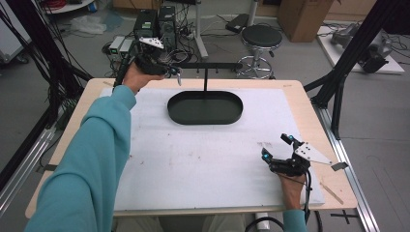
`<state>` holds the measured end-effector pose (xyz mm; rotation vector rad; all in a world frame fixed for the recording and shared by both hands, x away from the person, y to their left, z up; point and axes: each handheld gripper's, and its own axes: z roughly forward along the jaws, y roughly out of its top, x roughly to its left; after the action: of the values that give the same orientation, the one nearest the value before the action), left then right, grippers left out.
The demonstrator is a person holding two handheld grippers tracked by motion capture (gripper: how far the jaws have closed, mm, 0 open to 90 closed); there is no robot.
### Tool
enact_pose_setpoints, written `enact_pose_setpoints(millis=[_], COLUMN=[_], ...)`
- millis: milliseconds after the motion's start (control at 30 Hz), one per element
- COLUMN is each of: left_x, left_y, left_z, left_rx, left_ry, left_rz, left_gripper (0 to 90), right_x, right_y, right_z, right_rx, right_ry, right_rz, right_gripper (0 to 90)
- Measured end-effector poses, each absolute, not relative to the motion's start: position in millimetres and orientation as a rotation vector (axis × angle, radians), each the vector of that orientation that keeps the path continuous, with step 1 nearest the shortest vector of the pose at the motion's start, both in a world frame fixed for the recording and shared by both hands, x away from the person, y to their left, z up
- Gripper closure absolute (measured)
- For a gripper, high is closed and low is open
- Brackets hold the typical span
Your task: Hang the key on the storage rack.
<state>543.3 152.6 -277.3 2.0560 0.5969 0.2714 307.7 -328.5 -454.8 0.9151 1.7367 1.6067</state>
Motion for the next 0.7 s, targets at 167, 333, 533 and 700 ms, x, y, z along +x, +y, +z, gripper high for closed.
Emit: enact_pose_setpoints(millis=[167,333,533,700], left_x=[544.5,545.9,547.3,548.6], left_y=[153.5,153.8,153.1,153.5], left_z=[-278.6,-280.5,-282.5,-283.5], left_rx=[2.058,2.062,2.066,2.065], left_ry=[0.609,0.619,0.624,0.629], left_rz=[0.272,0.267,0.271,0.272], left_gripper=[88.7,88.7,88.7,88.7], right_x=[307.9,307.7,307.8,307.7], right_y=[-328.7,-328.7,-328.8,-328.8], right_z=[-454.8,-454.8,-454.9,-454.8], right_rx=[0.910,0.913,0.913,0.915], right_ry=[1.735,1.739,1.739,1.739], right_rz=[1.605,1.607,1.610,1.608], right_gripper=[2.1,2.1,2.0,2.1])
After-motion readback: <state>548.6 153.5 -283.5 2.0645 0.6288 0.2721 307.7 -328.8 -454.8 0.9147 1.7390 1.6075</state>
